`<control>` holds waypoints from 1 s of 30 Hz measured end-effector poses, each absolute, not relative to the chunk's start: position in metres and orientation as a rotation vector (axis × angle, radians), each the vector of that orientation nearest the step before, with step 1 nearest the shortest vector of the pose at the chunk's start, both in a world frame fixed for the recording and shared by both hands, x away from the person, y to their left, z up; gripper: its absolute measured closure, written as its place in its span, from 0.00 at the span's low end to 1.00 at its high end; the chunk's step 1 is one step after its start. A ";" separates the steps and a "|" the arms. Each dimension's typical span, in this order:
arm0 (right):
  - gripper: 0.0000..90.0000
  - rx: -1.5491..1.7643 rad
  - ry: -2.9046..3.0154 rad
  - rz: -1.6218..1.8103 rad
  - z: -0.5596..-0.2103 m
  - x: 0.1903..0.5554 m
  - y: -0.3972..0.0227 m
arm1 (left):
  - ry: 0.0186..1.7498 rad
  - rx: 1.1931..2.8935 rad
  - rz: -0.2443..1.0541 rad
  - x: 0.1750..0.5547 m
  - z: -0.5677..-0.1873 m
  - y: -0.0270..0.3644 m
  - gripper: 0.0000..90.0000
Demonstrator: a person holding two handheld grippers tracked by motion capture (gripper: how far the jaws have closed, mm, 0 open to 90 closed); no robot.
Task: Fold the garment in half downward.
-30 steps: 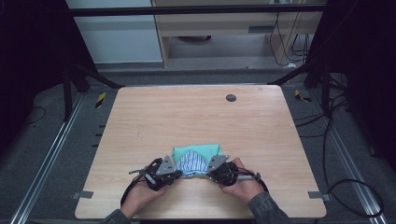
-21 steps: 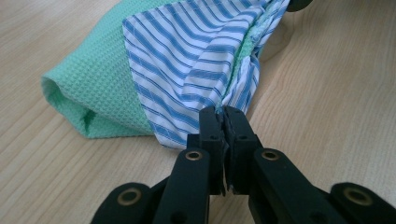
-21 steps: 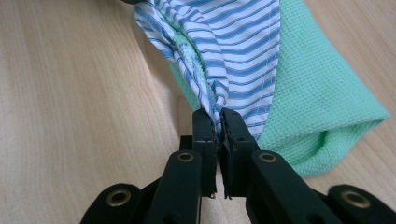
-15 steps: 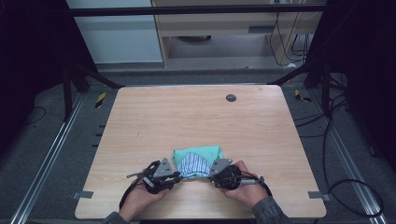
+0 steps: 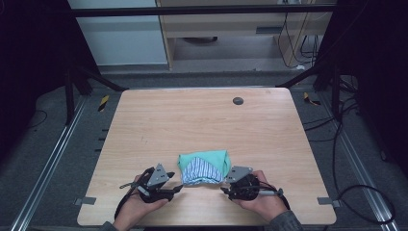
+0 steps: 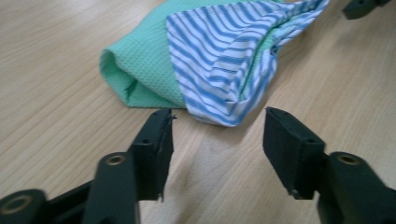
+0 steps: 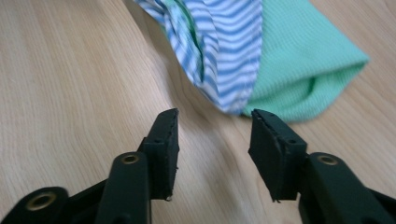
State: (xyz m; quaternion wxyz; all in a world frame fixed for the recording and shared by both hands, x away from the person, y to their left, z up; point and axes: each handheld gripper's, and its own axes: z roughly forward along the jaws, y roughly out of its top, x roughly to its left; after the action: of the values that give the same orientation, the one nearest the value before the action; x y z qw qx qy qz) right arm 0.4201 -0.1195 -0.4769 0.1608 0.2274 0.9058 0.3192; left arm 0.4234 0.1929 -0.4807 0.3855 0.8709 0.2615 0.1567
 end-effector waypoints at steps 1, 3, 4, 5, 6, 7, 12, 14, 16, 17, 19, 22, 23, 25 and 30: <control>0.56 0.666 2.590 0.911 -0.478 0.419 -0.123 | 0.669 2.224 0.402 0.423 -0.481 0.193 0.43; 0.54 0.674 2.594 0.903 -0.479 0.417 -0.127 | 0.671 2.231 0.412 0.422 -0.482 0.194 0.40; 0.52 0.676 2.593 0.900 -0.479 0.416 -0.130 | 0.675 2.234 0.411 0.422 -0.483 0.194 0.39; 0.49 0.687 2.585 0.896 -0.479 0.414 -0.132 | 0.680 2.231 0.408 0.422 -0.483 0.195 0.37; 0.47 0.688 2.576 0.897 -0.479 0.413 -0.134 | 0.685 2.228 0.408 0.421 -0.482 0.196 0.36; 0.45 0.698 2.565 0.897 -0.478 0.412 -0.137 | 0.691 2.223 0.410 0.421 -0.482 0.196 0.35; 0.29 0.761 2.543 0.888 -0.478 0.412 -0.148 | 0.734 2.218 0.425 0.419 -0.484 0.200 0.24; 0.21 0.813 2.533 0.871 -0.479 0.414 -0.152 | 0.755 2.220 0.422 0.419 -0.485 0.202 0.20; 0.19 0.860 2.529 0.859 -0.479 0.417 -0.156 | 0.782 2.212 0.426 0.419 -0.485 0.205 0.17; 0.16 0.880 2.519 0.860 -0.479 0.418 -0.157 | 0.797 2.209 0.431 0.419 -0.485 0.207 0.16; 0.15 0.914 2.513 0.865 -0.479 0.420 -0.160 | 0.822 2.203 0.434 0.420 -0.485 0.210 0.14; 0.12 0.964 2.497 0.884 -0.478 0.424 -0.167 | 0.844 2.194 0.439 0.423 -0.484 0.215 0.13; 0.11 0.978 2.495 0.889 -0.478 0.427 -0.169 | 0.851 2.190 0.439 0.424 -0.484 0.216 0.13; 0.11 1.000 2.477 0.896 -0.478 0.431 -0.173 | 0.867 2.184 0.439 0.428 -0.483 0.221 0.12; 0.07 1.096 2.408 0.915 -0.480 0.446 -0.182 | 0.922 2.166 0.436 0.434 -0.485 0.230 0.09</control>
State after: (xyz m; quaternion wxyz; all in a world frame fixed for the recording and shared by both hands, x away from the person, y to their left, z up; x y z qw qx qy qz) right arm 0.4456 -0.1816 -0.4798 0.1703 0.3857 0.8477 0.3220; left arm 0.4343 0.2305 -0.4853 0.3650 0.8423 0.3586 0.1696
